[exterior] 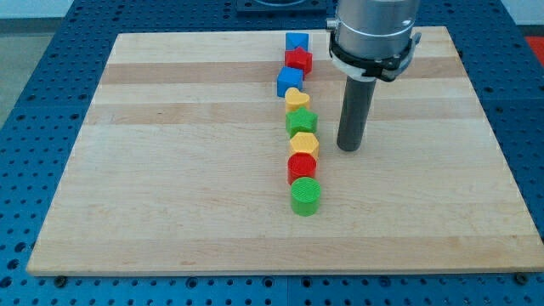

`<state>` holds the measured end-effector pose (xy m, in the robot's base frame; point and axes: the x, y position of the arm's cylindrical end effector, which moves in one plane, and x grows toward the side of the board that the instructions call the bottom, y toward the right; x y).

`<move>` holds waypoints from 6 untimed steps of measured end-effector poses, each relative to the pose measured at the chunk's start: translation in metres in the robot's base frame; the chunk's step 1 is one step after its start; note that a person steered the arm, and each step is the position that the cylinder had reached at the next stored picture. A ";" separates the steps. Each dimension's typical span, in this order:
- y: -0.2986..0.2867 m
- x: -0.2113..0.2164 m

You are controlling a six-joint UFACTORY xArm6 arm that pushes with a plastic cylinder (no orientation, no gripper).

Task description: Point your arm towards top center

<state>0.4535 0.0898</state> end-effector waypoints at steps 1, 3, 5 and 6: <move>0.004 0.022; 0.003 0.056; 0.033 0.013; 0.033 -0.061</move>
